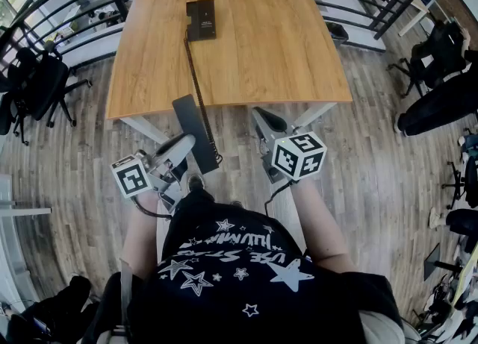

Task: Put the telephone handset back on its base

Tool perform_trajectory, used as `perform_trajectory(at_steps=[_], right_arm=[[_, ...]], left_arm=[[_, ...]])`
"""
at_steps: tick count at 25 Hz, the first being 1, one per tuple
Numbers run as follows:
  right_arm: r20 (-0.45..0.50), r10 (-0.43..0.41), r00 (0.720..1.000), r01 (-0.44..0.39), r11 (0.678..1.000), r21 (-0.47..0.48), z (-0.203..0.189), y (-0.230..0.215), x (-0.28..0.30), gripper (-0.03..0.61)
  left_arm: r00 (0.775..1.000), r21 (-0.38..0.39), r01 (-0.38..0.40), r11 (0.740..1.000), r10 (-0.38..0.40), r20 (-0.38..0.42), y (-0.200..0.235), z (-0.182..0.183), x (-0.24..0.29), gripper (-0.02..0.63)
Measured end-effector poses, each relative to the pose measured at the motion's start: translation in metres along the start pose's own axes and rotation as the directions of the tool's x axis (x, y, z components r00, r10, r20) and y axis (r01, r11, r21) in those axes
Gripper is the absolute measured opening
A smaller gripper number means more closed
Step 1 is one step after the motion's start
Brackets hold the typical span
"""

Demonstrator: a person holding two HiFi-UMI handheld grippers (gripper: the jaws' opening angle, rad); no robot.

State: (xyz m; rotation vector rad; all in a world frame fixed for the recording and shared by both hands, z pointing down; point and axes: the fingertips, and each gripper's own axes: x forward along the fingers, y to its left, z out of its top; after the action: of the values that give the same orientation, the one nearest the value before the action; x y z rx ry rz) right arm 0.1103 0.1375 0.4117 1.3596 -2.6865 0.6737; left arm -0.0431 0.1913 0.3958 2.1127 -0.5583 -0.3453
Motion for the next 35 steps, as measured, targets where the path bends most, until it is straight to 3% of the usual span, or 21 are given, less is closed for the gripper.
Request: perform_trajectory(at_steps=[11, 23, 35], right_arm=[[0.002, 0.004, 1.000, -0.004, 1.000, -0.001, -0.003, -0.009, -0.007, 0.000], [0.007, -0.050, 0.999, 0.049, 0.998, 0.034, -0.004, -0.053, -0.012, 0.001], [-0.021, -0.117, 0.993, 0.118, 0.992, 0.047, 0.007, -0.094, 0.066, 0.001]], left_arm=[[1.000, -0.005, -0.009, 1.000, 0.009, 0.005, 0.001, -0.007, 0.006, 0.077], [0.998, -0.014, -0.062, 0.998, 0.062, 0.031, 0.009, -0.016, 0.011, 0.077], [1.000, -0.045, -0.027, 0.999, 0.027, -0.017, 0.080, 0.053, 0.042, 0.077]])
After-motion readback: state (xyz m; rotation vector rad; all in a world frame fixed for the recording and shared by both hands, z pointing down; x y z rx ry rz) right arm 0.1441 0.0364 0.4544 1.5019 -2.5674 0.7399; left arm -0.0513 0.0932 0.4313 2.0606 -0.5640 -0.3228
